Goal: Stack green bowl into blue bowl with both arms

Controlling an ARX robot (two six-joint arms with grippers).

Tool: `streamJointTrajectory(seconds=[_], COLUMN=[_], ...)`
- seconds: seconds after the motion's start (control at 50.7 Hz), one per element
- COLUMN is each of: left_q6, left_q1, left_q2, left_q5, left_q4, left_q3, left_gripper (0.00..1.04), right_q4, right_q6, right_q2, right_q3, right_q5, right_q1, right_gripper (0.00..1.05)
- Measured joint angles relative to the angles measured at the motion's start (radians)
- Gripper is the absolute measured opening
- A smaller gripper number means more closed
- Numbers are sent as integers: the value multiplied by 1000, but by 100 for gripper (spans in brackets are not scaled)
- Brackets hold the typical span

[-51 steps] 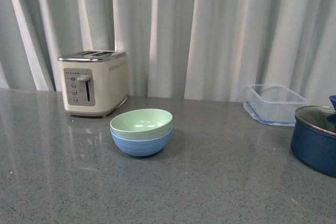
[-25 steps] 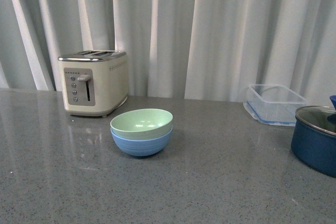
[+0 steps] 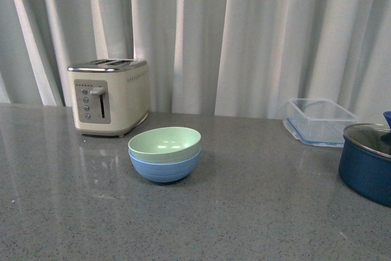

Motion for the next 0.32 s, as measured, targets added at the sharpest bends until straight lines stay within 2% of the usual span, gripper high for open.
streamJointTrajectory(seconds=[0.316], left_q6=[0], left_q1=[0], left_q2=[0], left_q5=[0], left_q4=[0], left_q3=[0], left_gripper=[98], right_q4=[0], right_q6=[0], right_q2=[0], right_q3=[0], right_q5=[0], right_q1=[0], right_gripper=[95])
